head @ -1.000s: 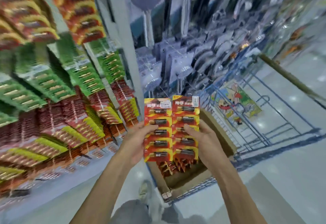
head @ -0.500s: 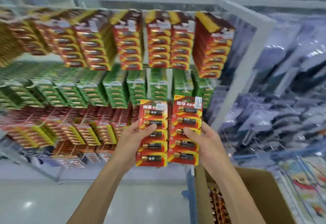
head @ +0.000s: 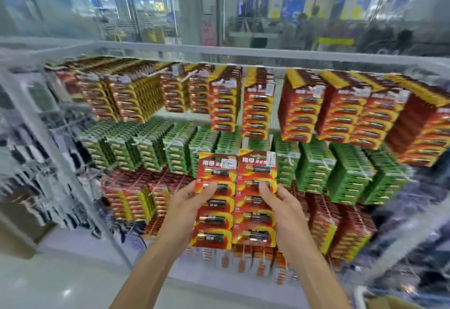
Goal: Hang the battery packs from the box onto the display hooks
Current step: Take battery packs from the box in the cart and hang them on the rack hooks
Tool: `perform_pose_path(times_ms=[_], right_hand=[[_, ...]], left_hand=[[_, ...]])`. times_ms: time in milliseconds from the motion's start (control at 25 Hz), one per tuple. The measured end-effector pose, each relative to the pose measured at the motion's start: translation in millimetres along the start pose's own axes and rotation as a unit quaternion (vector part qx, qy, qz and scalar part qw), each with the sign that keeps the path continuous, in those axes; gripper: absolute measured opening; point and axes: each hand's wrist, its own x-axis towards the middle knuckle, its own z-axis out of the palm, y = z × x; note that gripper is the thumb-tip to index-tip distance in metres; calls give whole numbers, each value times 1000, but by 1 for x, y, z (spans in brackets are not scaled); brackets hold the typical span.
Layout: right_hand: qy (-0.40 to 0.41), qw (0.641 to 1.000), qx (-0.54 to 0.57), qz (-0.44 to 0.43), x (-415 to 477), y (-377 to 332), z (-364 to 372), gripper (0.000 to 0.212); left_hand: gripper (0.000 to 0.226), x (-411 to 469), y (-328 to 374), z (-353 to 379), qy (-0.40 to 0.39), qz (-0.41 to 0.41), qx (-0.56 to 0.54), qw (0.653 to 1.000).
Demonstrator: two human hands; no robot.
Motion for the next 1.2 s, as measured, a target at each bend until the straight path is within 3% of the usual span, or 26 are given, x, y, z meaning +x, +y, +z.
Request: perform_pose_path(times_ms=[200, 240, 360, 480, 720, 800, 960, 1080, 1200], right_hand=[[11, 999, -26, -39, 17, -16, 46, 23], [13, 998, -28, -50, 20, -22, 51, 23], [19, 996, -36, -80, 32, -39, 62, 29], [41, 993, -39, -107, 51, -53, 59, 36], [62, 991, -2, -121, 111, -70, 40, 104], [61, 990, 6, -126, 127, -73, 37, 101], [66, 989, 1, -131, 142, -79, 38, 88], [78, 988, -17, -131, 149, -81, 41, 45], [93, 986, -31, -131, 152, -79, 44, 34]], left_hand=[[63, 26, 28, -26, -12, 42, 8, 999], [63, 32, 33, -25, -15, 52, 9, 998], [34, 51, 51, -17, -35, 78, 7, 996], [28, 78, 66, -11, -36, 97, 7, 995], [42, 136, 89, -1, -24, 132, 11, 991], [54, 152, 93, 3, -23, 132, 14, 991], [47, 177, 92, 4, -31, 136, 10, 990], [64, 187, 93, 1, -32, 142, 15, 989], [63, 195, 92, -2, -38, 147, 11, 988]])
